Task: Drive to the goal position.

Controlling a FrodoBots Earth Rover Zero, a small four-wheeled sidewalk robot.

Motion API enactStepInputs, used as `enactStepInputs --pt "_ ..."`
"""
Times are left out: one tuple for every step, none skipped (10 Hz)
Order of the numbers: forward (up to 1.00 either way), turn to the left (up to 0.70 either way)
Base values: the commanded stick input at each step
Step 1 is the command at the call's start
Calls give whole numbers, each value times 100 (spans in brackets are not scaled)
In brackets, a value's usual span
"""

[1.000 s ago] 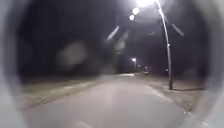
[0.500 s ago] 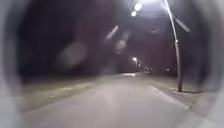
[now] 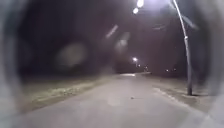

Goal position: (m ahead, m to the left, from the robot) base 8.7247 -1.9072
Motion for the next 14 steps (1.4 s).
enactStepInputs --pt "100 -2" --pt "100 -5" --pt "100 -7" --pt "100 -7" --pt "100 -6" --pt "100 -4" --pt "100 -2" --pt "100 -1" --pt "100 -1" --pt "100 -3" --pt "100 -5" --pt "100 -6" --pt "100 -4" --pt "100 -1"
